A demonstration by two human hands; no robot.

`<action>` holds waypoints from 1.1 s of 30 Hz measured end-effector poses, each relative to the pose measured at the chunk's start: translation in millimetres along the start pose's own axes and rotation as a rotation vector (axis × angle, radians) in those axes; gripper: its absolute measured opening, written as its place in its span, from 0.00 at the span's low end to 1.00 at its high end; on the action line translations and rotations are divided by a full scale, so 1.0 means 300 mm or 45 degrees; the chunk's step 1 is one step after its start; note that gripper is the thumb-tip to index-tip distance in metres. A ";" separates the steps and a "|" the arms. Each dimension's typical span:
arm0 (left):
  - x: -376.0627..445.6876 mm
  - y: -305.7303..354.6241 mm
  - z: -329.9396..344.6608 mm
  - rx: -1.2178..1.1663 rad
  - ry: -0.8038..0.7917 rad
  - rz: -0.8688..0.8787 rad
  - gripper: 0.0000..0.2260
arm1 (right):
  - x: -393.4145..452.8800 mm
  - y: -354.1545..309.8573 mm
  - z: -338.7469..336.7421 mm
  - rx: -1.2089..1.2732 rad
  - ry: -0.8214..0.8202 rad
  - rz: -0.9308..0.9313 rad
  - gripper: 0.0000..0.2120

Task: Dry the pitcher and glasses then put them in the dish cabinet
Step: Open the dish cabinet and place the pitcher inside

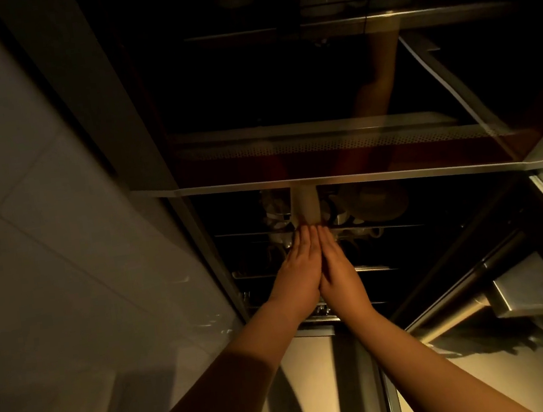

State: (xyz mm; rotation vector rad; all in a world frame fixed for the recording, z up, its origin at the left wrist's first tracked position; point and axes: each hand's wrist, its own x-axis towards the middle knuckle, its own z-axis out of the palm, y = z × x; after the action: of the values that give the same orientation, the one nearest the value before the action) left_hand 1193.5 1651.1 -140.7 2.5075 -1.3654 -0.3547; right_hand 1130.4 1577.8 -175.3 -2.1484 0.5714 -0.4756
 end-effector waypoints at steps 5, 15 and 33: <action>0.012 0.003 -0.006 -0.079 -0.052 0.046 0.35 | 0.008 0.014 -0.002 0.136 -0.007 0.097 0.30; 0.060 0.001 -0.011 -0.085 -0.176 -0.013 0.35 | 0.049 0.037 -0.029 0.119 -0.148 0.149 0.29; -0.090 0.132 -0.198 0.091 0.133 0.372 0.27 | -0.079 -0.147 -0.366 -0.455 -0.263 -0.247 0.29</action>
State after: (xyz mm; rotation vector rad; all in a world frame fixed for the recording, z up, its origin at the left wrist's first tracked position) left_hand 1168.3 1659.9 -69.3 2.2967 -1.6963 -0.1151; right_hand 1064.3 1544.9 -79.9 -2.5720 0.3519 -0.2633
